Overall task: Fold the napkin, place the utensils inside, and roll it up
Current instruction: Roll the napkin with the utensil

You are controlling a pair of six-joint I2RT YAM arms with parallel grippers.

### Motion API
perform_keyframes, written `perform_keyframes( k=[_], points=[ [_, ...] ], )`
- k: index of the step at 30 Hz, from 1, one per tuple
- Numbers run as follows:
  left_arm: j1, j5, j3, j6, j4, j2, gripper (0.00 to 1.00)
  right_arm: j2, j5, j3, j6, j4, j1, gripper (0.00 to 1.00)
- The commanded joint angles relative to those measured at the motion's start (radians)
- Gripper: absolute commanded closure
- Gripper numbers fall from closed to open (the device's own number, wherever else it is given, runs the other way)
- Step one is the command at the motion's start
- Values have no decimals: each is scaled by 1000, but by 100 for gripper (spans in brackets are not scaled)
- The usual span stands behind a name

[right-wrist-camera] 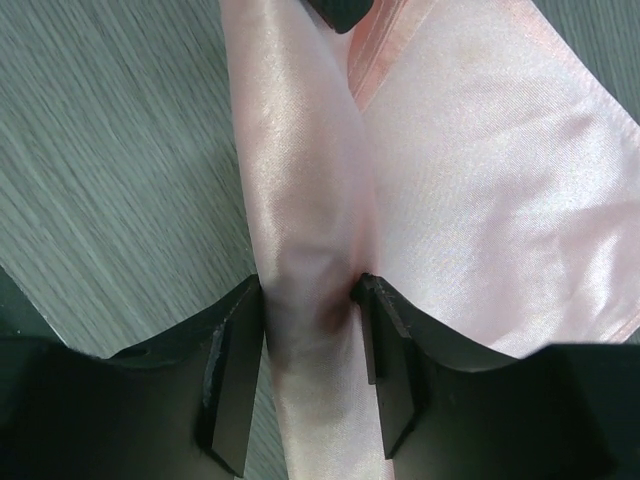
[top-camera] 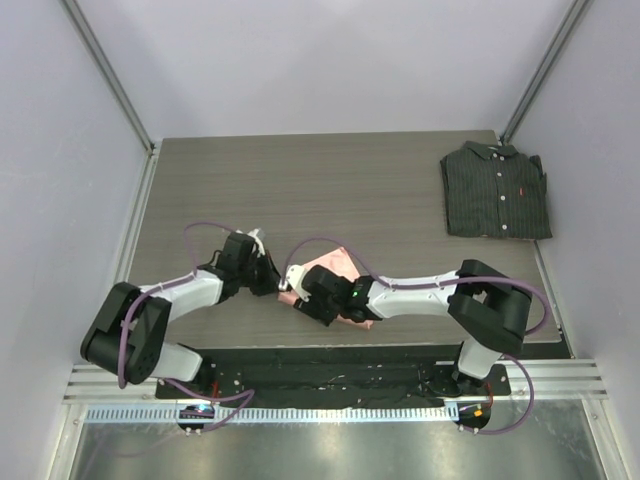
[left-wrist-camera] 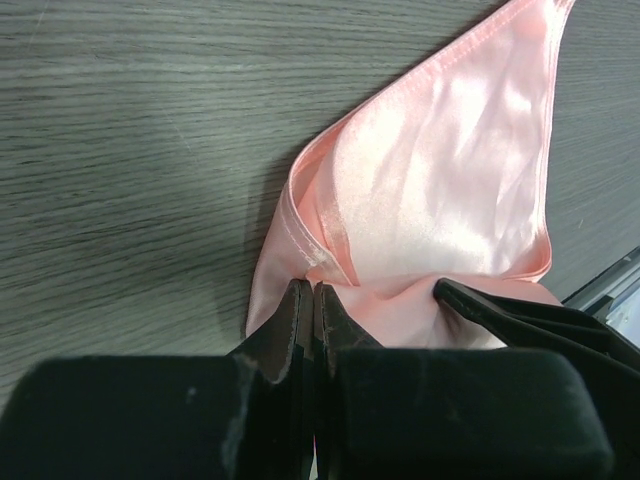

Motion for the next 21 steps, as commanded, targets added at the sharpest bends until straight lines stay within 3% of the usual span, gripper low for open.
perform_keyframes(
  k=[1, 4, 5, 7, 8, 11, 15, 21],
  points=[
    [1, 3, 17, 30, -38, -61, 99, 53, -40, 8, 13, -3, -27, 52],
    [2, -26, 25, 38, -64, -96, 87, 69, -101, 3, 31, -13, -45, 58],
    [2, -58, 31, 47, -75, -108, 78, 72, -119, 3, 41, -17, -50, 60],
    [2, -103, 33, 53, -113, -159, 70, 72, -213, -3, 53, -19, -71, 64],
    [2, -149, 34, 58, -124, -177, 60, 70, -253, -4, 65, -17, -79, 66],
    [1, -216, 22, 64, -170, -264, 47, 70, -378, -10, 84, -13, -116, 69],
    [2, -276, -7, 87, -193, -347, 46, 69, -523, -17, 113, 4, -168, 71],
    [2, -159, -53, 109, -110, -386, 53, 110, -759, -20, 179, 65, -271, 73]
  ],
)
